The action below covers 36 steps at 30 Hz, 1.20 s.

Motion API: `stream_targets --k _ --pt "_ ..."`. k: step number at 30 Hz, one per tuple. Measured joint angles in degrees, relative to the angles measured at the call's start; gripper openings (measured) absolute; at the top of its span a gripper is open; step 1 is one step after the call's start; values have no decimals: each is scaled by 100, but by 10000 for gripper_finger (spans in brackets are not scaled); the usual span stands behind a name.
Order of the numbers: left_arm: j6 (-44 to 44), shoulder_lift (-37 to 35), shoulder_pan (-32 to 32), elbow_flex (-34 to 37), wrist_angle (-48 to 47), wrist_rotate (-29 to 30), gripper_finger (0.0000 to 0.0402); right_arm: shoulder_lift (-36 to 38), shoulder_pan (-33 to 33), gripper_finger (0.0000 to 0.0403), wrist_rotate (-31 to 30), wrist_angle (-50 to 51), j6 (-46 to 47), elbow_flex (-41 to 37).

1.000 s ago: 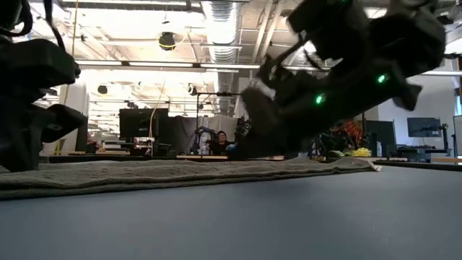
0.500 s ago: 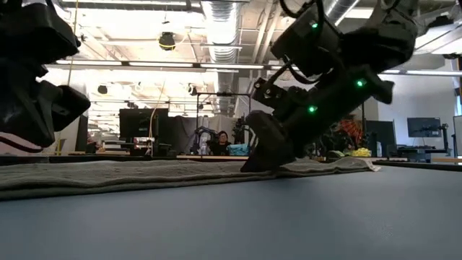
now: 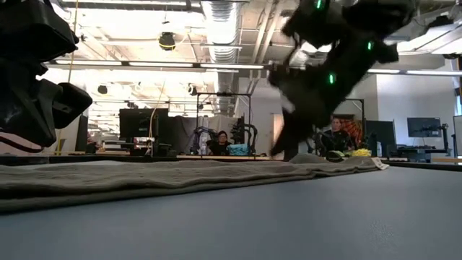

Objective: Roll towel
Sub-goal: Roll the gray towel

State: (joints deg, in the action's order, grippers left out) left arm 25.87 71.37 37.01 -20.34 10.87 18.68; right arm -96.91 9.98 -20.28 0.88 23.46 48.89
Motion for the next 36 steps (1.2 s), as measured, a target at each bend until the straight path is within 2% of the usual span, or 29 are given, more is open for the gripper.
stream_targets --k 3,6,10,14,19,24,28,36 --pt "-106 0 -2 0 20 2 0 27 114 27 395 -689 -1 2" --pt "-187 0 -2 0 42 18 0 -221 333 27 592 -2021 -82 2" --pt "-191 0 -2 0 42 57 0 -967 711 27 674 -3732 -151 85" --pt "-155 0 -2 0 50 61 0 -1899 1019 27 597 -4459 -153 633" --pt "-129 0 -2 -1 67 57 0 -3053 1266 27 571 -4343 -172 1787" --pt "-39 0 -2 -2 83 -29 0 -3558 1396 27 624 -3449 -138 2783" --pt "-55 110 -4 -2 146 -28 0 -3458 1395 27 719 -2550 80 2994" --pt "-540 1140 -144 -7 1086 -179 0 -2954 1470 27 665 -1080 133 2975"
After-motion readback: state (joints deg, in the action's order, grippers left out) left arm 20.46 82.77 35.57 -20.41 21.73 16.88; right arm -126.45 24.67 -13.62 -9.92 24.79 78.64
